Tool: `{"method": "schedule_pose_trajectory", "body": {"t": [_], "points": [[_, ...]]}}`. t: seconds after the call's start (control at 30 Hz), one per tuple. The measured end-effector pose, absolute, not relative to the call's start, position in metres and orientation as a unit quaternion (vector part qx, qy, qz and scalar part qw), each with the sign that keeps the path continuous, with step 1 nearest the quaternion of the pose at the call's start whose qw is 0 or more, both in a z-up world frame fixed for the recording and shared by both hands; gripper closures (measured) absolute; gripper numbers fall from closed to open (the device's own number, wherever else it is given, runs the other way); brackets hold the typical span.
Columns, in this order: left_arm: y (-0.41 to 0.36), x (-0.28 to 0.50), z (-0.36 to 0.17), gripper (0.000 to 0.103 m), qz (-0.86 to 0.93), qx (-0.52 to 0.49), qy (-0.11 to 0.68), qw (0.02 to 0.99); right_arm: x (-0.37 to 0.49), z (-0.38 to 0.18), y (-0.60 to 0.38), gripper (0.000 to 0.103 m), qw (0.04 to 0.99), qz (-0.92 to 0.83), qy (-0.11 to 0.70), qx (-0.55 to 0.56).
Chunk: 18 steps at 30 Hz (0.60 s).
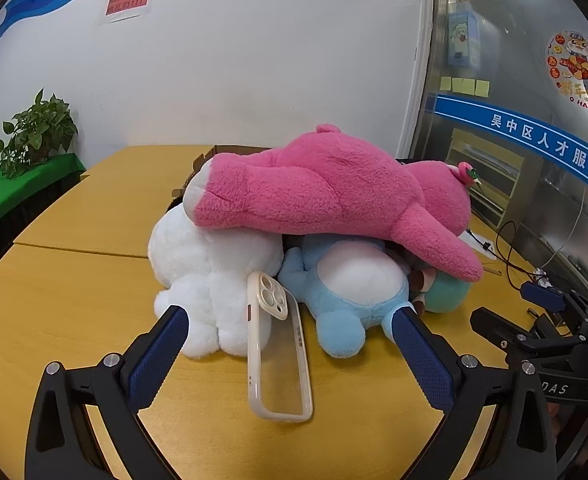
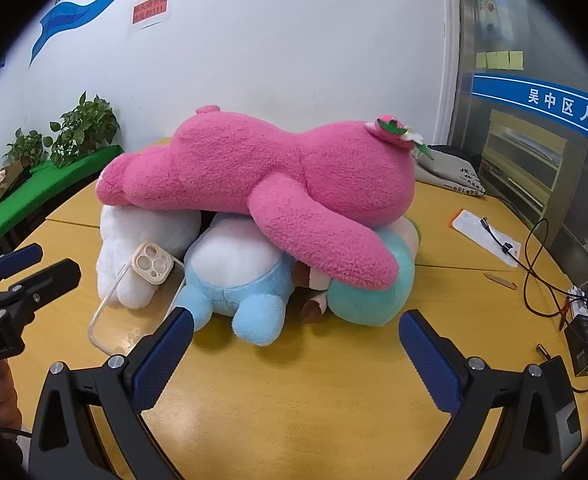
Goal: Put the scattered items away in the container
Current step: 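Raise both grippers and aim them at the pink bear atop the pile, then close both grippers on the pink bear's body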
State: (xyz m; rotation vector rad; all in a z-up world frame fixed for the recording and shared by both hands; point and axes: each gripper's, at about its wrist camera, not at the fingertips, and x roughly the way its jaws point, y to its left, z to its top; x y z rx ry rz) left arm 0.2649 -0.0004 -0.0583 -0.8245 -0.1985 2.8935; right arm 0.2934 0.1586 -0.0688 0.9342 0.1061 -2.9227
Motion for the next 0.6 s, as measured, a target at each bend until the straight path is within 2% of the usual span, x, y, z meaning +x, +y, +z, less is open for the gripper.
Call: {"method": "schedule_pose_trajectory", "body": {"t": [0.33, 0.6], "points": [[0.01, 0.244, -0.049, 0.0, 0.955, -0.277, -0.049, 0.093, 0.284, -0.072, 0.171, 0.001, 0.051, -0.95, 0.018, 0.307], [0.003, 0.199, 0.007, 0.0, 0.953, -0.259, -0.062, 0.141, 0.257, -0.042, 0.205, 0.0, 0.083, -0.956, -0.012, 0.281]]}}
